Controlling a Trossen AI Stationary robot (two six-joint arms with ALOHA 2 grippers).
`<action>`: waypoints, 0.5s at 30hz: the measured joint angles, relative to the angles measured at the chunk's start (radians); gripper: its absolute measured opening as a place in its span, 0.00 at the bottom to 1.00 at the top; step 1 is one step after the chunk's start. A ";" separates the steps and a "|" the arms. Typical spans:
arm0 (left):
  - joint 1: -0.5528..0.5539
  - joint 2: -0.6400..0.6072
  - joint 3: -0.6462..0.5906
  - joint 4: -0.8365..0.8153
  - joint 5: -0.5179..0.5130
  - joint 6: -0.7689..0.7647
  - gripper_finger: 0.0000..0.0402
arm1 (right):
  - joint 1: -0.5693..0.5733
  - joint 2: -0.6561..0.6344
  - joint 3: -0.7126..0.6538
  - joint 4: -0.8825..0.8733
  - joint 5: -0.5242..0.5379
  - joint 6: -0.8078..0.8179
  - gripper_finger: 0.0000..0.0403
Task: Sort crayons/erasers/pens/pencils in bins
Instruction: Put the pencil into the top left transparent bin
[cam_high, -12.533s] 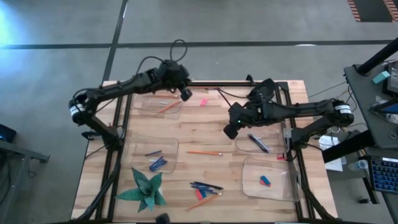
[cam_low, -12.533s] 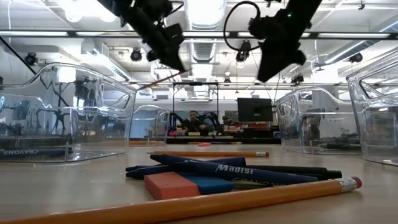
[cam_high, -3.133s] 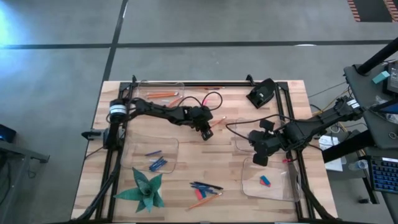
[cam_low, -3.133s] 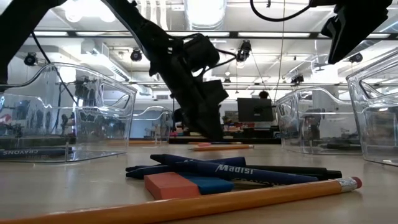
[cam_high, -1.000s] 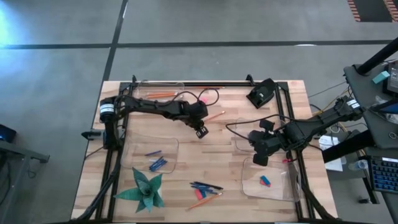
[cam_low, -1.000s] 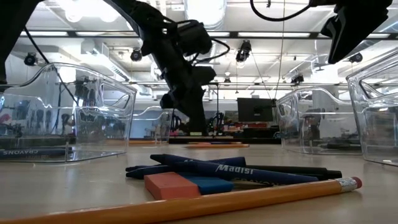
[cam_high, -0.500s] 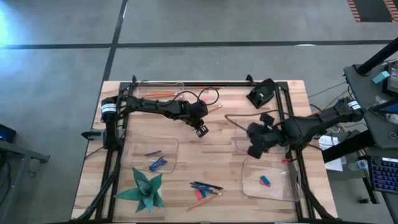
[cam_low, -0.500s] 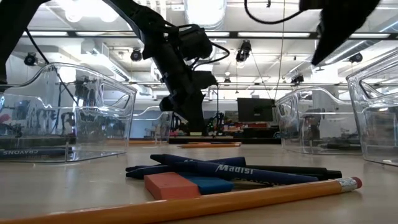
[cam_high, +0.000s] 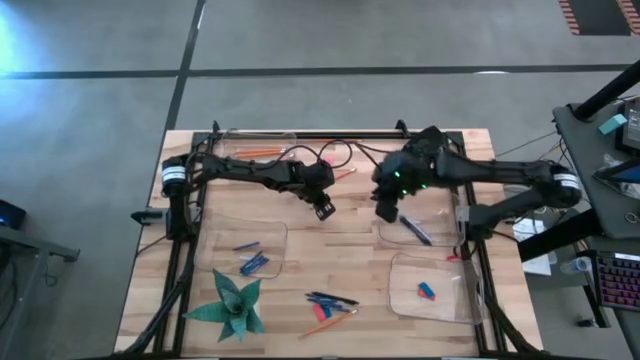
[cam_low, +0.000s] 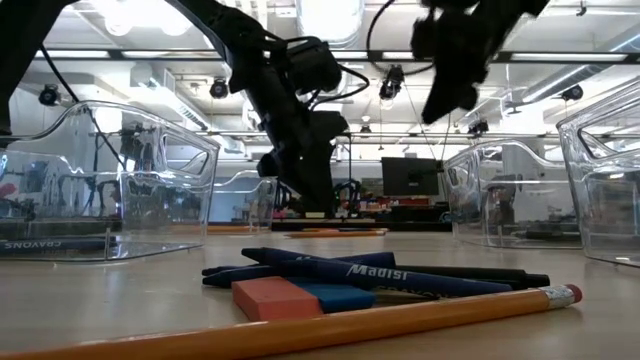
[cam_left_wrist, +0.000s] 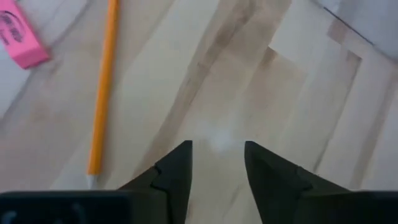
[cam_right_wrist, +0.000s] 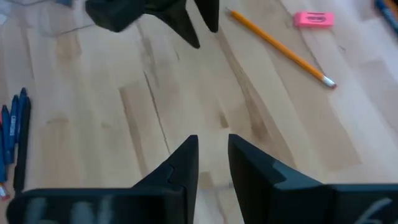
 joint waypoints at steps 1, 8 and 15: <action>0.001 -0.004 0.000 -0.005 0.014 -0.002 0.33 | -0.023 0.024 0.000 0.018 -0.028 -0.026 0.21; 0.002 -0.078 -0.001 -0.161 0.072 -0.003 0.33 | -0.129 0.201 0.013 0.138 -0.066 -0.208 0.28; 0.002 -0.155 -0.010 -0.229 0.069 -0.002 0.33 | -0.183 0.359 0.047 0.253 -0.066 -0.430 0.27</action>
